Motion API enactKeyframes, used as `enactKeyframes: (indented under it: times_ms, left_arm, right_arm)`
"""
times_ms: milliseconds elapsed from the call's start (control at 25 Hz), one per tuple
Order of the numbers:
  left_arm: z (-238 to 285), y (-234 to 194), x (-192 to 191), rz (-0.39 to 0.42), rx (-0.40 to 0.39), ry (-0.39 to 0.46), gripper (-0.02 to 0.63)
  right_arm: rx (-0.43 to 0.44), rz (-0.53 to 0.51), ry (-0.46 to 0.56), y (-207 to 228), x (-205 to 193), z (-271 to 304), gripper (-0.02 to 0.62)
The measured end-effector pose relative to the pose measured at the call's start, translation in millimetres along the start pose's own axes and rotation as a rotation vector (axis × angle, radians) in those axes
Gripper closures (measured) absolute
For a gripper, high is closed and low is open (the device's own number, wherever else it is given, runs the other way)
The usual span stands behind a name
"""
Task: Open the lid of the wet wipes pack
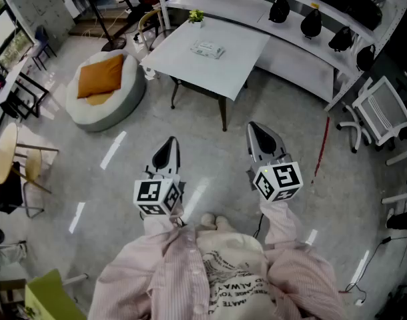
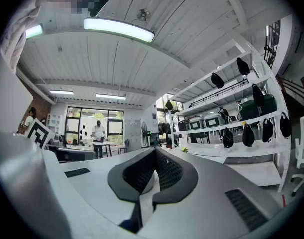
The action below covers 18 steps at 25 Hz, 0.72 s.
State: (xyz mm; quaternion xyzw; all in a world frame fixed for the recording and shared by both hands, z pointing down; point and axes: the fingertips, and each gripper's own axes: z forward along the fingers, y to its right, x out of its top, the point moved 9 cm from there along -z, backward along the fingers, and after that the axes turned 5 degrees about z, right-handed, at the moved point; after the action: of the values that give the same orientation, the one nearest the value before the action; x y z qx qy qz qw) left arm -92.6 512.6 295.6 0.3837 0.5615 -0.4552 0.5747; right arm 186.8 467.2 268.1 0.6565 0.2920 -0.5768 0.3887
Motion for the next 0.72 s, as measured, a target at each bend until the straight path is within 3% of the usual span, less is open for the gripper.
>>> enactKeyframes:
  times_ms: [600, 720]
  left_arm:
    - [-14.4, -0.5, 3.6, 0.009, 0.029, 0.004, 0.607]
    - [-14.1, 4.4, 3.0, 0.009, 0.031, 0.002, 0.607]
  right_arm:
    - [-0.018, 0.026, 0.015, 11.8, -2.1, -12.3, 0.591]
    - [-0.015, 0.047, 0.013, 17.2, -2.8, -13.5, 0.497]
